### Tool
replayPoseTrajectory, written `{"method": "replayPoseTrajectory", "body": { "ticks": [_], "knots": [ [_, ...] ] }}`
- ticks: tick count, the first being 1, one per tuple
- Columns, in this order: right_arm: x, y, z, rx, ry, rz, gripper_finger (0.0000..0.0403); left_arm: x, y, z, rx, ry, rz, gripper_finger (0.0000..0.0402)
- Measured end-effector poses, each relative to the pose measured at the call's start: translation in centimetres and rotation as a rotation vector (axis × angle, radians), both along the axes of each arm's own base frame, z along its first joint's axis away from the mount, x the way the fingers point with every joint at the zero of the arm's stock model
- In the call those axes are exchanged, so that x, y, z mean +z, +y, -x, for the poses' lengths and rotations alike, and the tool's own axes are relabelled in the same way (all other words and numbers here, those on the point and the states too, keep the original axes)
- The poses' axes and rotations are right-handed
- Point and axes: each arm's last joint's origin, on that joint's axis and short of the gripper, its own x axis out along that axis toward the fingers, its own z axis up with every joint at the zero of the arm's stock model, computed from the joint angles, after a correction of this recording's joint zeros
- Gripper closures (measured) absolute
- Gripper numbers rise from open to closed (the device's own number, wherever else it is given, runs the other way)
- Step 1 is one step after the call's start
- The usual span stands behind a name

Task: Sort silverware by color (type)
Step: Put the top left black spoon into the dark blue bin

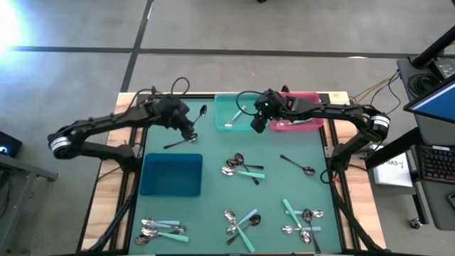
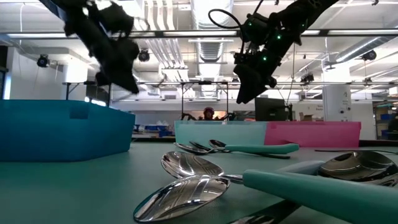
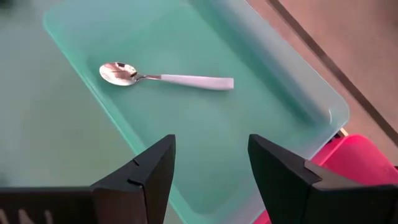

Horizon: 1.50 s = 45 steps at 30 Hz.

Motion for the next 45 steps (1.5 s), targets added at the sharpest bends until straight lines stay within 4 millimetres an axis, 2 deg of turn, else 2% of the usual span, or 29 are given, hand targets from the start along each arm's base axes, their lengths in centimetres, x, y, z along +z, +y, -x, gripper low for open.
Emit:
{"method": "replayPoseTrajectory", "body": {
  "ticks": [4, 8, 12, 15, 21, 26, 35, 41, 45],
  "knots": [
    [-0.4, 0.2, 0.1, 0.022, -0.009, -0.044, 0.0209, 1.6, -4.2, -0.4, -0.099, -0.104, 0.062, 0.0401],
    [-1.3, 1.1, 0.0, 0.121, -0.058, -0.208, 0.0209, 2.4, -8.8, -0.6, -0.187, -0.146, 0.169, 0.0401],
    [-2.7, 3.2, 0.0, 0.212, -0.027, -0.278, 0.0209, 1.8, -12.6, 0.0, -0.201, -0.061, 0.302, 0.0401],
    [-3.2, 4.8, -0.3, 0.273, 0.000, -0.281, 0.0209, 0.9, -14.1, 1.0, -0.163, 0.065, 0.359, 0.0401],
    [-3.5, 8.5, -1.1, 0.416, 0.043, -0.275, 0.0209, -0.5, -14.7, 2.7, -0.067, 0.304, 0.378, 0.0397],
    [-3.6, 10.8, -1.4, 0.447, 0.056, -0.280, 0.0209, -0.9, -14.8, 2.3, -0.072, 0.328, 0.367, 0.0369],
    [-3.8, 13.8, -1.6, 0.460, 0.059, -0.315, 0.0209, -1.5, -15.2, 1.5, -0.195, 0.360, 0.341, 0.0312],
    [-4.2, 15.8, -1.5, 0.454, 0.047, -0.331, 0.0209, -1.4, -15.3, 1.0, -0.225, 0.326, 0.331, 0.0302],
    [-5.4, 16.8, -1.8, 0.449, 0.085, -0.331, 0.0209, -1.1, -15.3, 0.8, -0.233, 0.315, 0.322, 0.0301]
  ]
}}
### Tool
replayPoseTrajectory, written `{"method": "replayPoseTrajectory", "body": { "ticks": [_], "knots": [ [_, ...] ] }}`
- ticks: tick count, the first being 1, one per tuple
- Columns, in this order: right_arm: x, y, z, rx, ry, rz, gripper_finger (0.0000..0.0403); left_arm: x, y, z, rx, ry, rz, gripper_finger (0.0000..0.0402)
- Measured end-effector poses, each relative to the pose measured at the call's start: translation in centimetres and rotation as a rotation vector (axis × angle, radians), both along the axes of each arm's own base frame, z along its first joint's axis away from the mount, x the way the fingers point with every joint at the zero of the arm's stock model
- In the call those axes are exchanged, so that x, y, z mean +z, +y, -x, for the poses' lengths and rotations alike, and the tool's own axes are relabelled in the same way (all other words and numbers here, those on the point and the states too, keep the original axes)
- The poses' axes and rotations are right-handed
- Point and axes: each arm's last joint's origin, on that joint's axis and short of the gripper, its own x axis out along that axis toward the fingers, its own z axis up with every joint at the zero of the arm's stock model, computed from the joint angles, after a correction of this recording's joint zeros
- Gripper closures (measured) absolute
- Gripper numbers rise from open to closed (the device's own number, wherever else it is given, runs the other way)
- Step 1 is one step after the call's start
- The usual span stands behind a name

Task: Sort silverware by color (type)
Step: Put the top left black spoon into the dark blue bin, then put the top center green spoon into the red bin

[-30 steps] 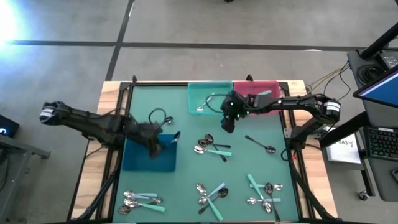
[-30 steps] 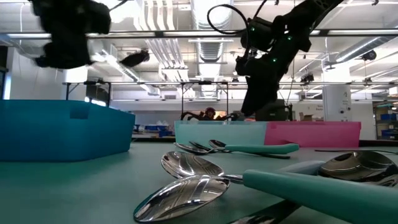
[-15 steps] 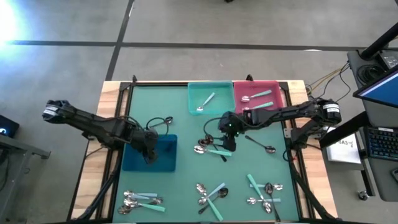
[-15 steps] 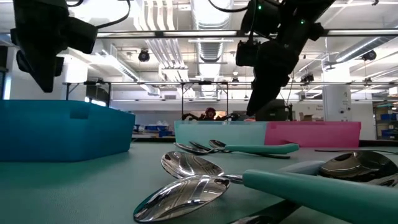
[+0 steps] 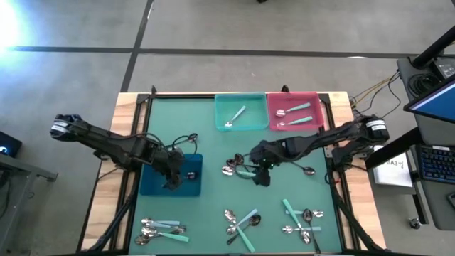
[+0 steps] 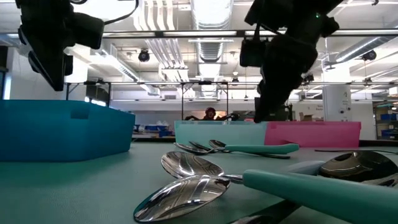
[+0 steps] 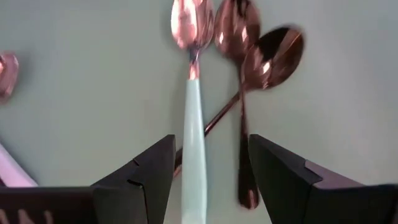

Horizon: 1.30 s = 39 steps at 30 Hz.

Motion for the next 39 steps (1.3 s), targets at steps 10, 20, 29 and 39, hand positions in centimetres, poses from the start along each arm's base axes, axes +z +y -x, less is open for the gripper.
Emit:
{"method": "replayPoseTrajectory", "body": {
  "ticks": [10, 20, 29, 39],
  "knots": [
    [-2.4, 0.4, -1.3, 0.016, 0.067, -0.008, 0.0209, 0.6, 0.0, -0.2, -0.010, -0.027, -0.010, 0.0301],
    [-4.1, 0.7, -2.2, 0.073, 0.121, -0.034, 0.0209, 0.7, 0.0, -0.3, -0.043, -0.038, -0.024, 0.0301],
    [-4.5, 0.4, -2.3, 0.089, 0.145, -0.027, 0.0271, 0.6, 0.0, -0.3, -0.043, -0.041, -0.024, 0.0301],
    [-3.4, -0.5, -1.4, 0.087, 0.172, -0.032, 0.0353, 0.6, -0.1, -0.4, -0.042, -0.049, -0.022, 0.0301]
  ]
}}
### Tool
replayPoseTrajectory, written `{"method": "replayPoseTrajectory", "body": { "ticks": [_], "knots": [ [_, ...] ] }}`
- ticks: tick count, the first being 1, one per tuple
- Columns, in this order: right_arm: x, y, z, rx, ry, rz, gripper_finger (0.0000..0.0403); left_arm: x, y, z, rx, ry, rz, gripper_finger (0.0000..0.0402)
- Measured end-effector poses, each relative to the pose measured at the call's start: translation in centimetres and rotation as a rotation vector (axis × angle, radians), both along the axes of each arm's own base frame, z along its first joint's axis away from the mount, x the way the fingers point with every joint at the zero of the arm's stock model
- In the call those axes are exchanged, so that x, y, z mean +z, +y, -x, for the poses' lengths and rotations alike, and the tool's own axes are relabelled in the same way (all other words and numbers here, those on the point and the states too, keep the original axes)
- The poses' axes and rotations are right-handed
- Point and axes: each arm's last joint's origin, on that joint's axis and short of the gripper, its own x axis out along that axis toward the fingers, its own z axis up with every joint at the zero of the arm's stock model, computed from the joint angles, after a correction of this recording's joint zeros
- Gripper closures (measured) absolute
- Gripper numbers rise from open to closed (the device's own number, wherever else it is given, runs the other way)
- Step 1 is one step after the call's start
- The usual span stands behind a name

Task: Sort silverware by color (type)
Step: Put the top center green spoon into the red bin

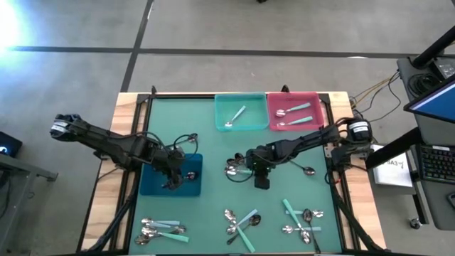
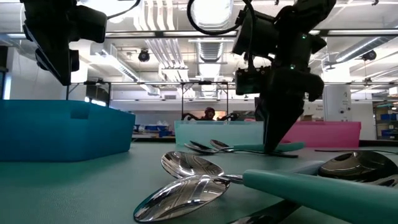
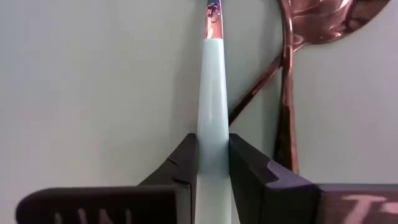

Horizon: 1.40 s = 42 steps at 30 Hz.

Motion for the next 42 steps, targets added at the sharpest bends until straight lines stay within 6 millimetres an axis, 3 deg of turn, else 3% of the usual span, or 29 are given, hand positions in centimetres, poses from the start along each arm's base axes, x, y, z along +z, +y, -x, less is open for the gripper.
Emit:
{"method": "replayPoseTrajectory", "body": {
  "ticks": [10, 19, 30, 36, 42],
  "knots": [
    [5.1, -0.9, 1.7, 0.010, -0.136, 0.019, 0.0353, 0.2, -0.1, -0.4, 0.006, -0.043, 0.009, 0.0301],
    [9.6, -5.9, 6.3, -0.205, -0.117, 0.241, 0.0353, 0.8, 0.0, -1.4, 0.057, -0.186, -0.066, 0.0301],
    [9.1, -13.9, 10.7, -0.540, 0.087, 0.319, 0.0353, 0.9, 0.4, -1.6, 0.062, -0.226, -0.204, 0.0301],
    [8.4, -16.0, 12.5, -0.652, 0.136, 0.304, 0.0353, 0.9, 0.4, -1.6, 0.069, -0.227, -0.214, 0.0301],
    [7.6, -16.5, 13.4, -0.686, 0.174, 0.291, 0.0352, 0.9, 0.4, -1.6, 0.068, -0.227, -0.214, 0.0301]
  ]
}}
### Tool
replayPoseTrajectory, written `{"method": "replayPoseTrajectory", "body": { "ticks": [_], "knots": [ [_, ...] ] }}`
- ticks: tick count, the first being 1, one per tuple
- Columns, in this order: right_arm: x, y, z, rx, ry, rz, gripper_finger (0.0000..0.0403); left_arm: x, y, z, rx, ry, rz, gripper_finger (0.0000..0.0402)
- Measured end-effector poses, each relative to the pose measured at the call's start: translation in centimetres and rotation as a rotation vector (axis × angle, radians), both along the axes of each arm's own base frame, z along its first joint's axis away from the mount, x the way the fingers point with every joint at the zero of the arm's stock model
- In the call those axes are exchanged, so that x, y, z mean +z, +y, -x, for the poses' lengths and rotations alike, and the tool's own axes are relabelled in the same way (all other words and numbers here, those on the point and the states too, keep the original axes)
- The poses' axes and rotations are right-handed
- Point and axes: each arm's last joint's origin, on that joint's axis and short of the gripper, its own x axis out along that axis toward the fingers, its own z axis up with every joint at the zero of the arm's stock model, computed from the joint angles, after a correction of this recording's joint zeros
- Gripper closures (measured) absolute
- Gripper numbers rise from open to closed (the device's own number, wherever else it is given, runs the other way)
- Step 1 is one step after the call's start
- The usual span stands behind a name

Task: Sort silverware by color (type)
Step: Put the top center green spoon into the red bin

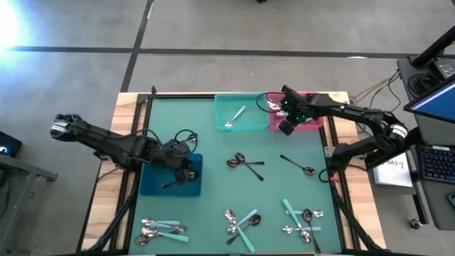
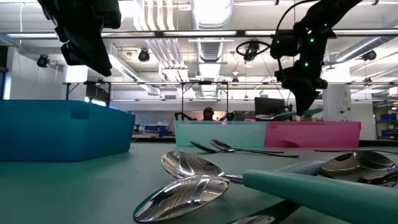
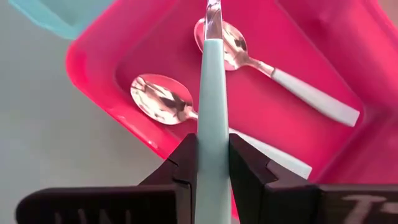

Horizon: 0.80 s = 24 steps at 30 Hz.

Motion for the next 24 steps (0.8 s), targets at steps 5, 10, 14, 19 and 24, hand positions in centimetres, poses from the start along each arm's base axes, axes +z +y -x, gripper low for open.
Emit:
{"method": "replayPoseTrajectory", "body": {
  "ticks": [5, 10, 14, 19, 24],
  "knots": [
    [-0.2, 0.0, 0.1, -0.004, 0.006, -0.005, 0.0283, 0.0, 0.0, 0.0, 0.001, 0.000, 0.000, 0.0301],
    [-0.3, 0.1, 0.2, -0.005, 0.012, -0.011, 0.0243, 0.0, 0.0, 0.0, 0.025, -0.002, 0.020, 0.0301],
    [-0.5, 0.8, 0.5, -0.033, 0.031, -0.098, 0.0239, 0.0, 0.0, 0.0, 0.059, -0.005, 0.048, 0.0301],
    [-1.3, 2.5, 0.2, 0.036, -0.011, -0.265, 0.0246, 0.0, -0.1, 0.0, 0.069, 0.001, 0.098, 0.0301],
    [-2.2, 4.6, -0.5, 0.108, 0.010, -0.313, 0.0248, 0.0, -0.2, 0.0, 0.076, 0.000, 0.103, 0.0301]
  ]
}}
